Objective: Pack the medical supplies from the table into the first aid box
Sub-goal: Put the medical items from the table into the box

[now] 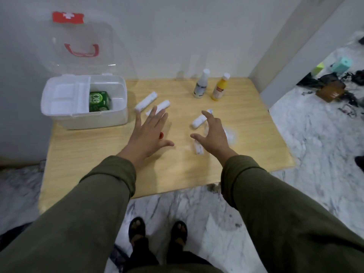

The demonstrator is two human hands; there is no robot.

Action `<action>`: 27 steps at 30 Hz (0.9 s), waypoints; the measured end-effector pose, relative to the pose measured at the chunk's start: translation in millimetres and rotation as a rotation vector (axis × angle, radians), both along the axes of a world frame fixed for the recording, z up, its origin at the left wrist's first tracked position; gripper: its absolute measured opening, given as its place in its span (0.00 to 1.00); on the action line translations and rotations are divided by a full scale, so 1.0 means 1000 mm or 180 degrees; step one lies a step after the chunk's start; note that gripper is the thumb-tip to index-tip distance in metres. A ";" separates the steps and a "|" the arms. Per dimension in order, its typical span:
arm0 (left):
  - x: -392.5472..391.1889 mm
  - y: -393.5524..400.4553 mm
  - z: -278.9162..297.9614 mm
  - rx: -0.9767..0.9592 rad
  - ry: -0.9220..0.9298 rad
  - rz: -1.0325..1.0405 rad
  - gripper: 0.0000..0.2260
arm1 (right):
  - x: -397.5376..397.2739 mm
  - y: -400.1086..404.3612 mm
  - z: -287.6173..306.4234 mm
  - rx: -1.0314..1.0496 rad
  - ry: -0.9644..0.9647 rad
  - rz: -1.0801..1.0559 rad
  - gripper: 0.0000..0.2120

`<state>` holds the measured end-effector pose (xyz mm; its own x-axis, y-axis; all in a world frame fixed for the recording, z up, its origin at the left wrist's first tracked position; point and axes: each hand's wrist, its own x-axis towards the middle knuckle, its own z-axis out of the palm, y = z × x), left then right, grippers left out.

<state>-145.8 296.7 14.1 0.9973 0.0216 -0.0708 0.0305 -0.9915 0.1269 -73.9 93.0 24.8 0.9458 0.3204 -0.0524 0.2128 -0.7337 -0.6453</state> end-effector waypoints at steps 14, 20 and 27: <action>0.015 -0.047 -0.019 0.0254 0.1199 0.0128 0.53 | 0.030 -0.077 -0.030 -0.0792 0.0333 -0.0399 0.40; 0.020 -0.050 -0.016 0.0402 0.1451 0.0132 0.51 | 0.031 -0.081 -0.034 -0.0806 0.0315 -0.0342 0.41; 0.022 -0.053 -0.012 0.0425 0.1510 0.0141 0.51 | 0.035 -0.087 -0.013 -0.0275 0.0245 -0.0272 0.37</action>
